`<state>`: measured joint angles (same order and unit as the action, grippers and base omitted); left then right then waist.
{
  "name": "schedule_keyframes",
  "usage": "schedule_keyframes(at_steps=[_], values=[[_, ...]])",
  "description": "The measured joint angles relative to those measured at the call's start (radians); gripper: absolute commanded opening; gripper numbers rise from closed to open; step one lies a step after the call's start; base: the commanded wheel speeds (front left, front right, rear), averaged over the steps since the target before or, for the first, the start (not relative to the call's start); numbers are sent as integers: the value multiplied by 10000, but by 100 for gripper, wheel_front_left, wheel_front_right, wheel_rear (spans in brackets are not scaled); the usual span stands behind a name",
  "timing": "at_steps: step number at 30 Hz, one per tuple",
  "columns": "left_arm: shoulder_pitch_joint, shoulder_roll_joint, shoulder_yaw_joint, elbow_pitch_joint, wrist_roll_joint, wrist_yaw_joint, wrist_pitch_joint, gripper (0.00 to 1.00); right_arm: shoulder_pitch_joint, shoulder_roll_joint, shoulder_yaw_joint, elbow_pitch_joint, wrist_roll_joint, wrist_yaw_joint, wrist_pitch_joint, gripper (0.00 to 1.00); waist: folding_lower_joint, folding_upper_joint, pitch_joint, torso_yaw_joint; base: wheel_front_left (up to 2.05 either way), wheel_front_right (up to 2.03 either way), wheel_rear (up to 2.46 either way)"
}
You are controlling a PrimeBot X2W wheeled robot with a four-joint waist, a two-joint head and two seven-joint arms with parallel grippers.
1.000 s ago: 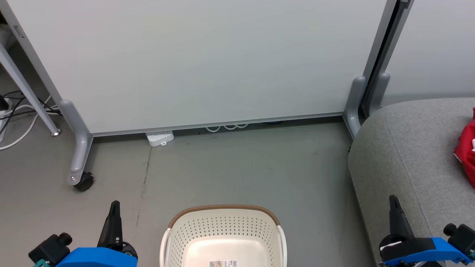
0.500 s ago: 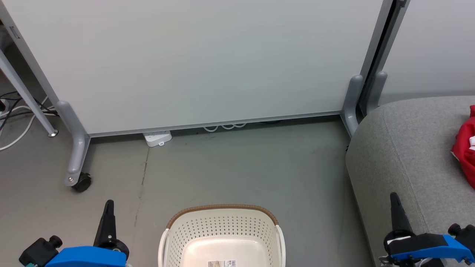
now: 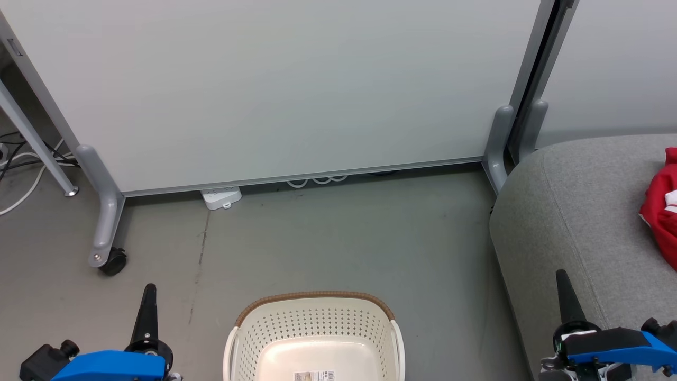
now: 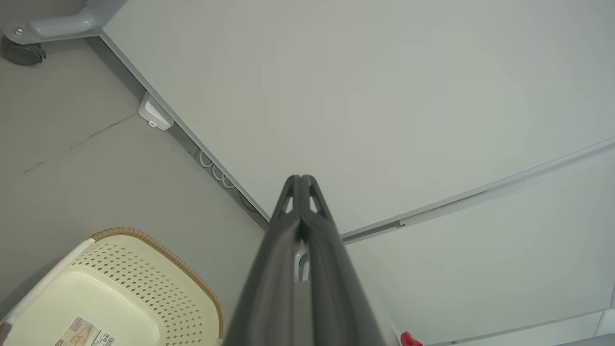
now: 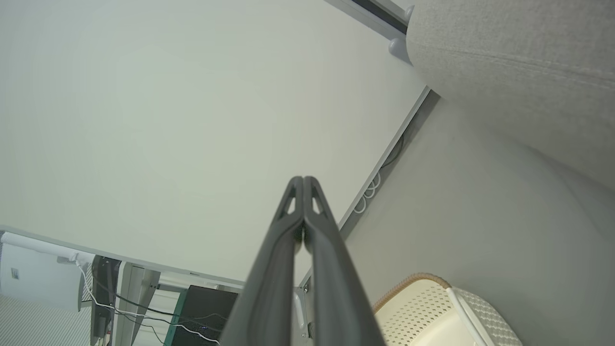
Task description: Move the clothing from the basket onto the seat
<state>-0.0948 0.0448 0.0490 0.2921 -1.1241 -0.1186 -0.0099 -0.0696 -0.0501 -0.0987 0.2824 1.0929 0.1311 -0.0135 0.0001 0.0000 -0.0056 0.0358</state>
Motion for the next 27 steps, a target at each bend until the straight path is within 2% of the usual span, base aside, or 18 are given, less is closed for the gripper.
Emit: schedule_keyframes(at_steps=[27], values=[[-37, 8, 326, -224, -2466, -71, 617, 0, -131, 0, -75, -178, 2610, 0, 660, 0, -1, 0, 39, -160, 0, 0, 0]])
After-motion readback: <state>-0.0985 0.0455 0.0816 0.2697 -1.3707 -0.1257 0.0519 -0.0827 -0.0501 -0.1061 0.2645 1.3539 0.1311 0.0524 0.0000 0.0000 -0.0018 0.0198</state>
